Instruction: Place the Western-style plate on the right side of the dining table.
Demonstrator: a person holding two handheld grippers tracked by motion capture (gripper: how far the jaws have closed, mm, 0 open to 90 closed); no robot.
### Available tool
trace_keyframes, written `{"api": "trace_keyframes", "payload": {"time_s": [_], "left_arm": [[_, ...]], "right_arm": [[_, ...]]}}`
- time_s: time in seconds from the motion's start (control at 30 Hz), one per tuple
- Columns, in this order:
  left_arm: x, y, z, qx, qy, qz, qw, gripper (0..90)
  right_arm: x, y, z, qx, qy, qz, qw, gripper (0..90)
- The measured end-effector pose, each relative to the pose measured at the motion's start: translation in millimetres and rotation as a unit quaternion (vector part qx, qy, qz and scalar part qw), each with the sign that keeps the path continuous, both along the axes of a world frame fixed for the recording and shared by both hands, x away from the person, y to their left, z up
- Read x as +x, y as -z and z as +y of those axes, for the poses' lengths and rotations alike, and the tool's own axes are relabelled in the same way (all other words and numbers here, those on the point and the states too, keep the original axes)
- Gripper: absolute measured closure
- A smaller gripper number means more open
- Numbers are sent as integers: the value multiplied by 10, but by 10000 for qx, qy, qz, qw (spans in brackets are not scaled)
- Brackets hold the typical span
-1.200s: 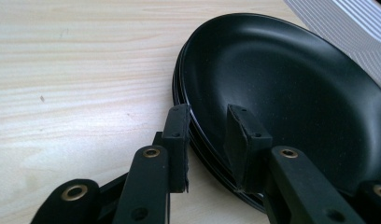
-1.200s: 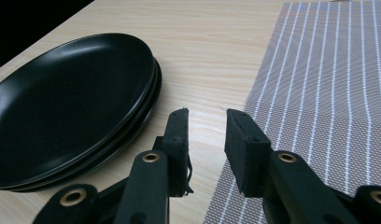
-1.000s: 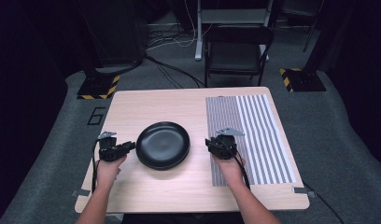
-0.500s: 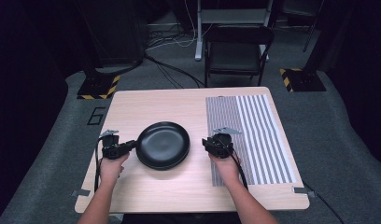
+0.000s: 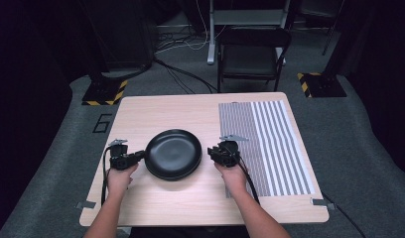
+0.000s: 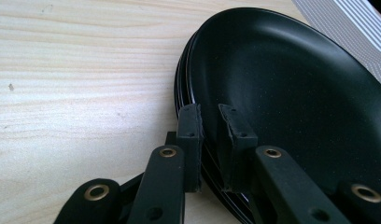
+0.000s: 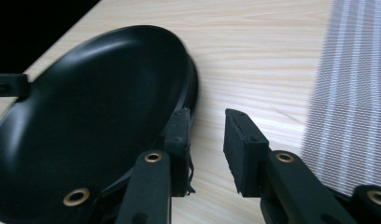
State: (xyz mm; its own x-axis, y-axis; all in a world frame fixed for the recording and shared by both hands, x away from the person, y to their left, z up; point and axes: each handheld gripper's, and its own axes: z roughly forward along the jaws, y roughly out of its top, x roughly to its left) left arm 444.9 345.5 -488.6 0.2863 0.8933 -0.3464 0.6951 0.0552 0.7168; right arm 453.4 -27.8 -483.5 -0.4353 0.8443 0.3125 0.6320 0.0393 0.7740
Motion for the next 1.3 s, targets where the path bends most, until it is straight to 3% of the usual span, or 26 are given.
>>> {"api": "trace_keyframes", "payload": {"time_s": [0.63, 0.8, 0.9, 1.3], "left_arm": [[-23, 3, 13, -41, -4, -88, 10000, 814], [-29, 38, 44, -289, -40, -52, 9996, 809], [-30, 38, 38, -266, -46, -56, 9996, 807], [-49, 41, -7, -180, -206, -109, 9996, 805]], "right_arm": [[133, 71, 277, 26, -172, 254, 9995, 732], [139, 93, 312, 22, -125, 311, 9994, 761], [148, 93, 304, 152, -39, 439, 9989, 771], [171, 113, 318, 246, 70, 529, 9983, 766]]}}
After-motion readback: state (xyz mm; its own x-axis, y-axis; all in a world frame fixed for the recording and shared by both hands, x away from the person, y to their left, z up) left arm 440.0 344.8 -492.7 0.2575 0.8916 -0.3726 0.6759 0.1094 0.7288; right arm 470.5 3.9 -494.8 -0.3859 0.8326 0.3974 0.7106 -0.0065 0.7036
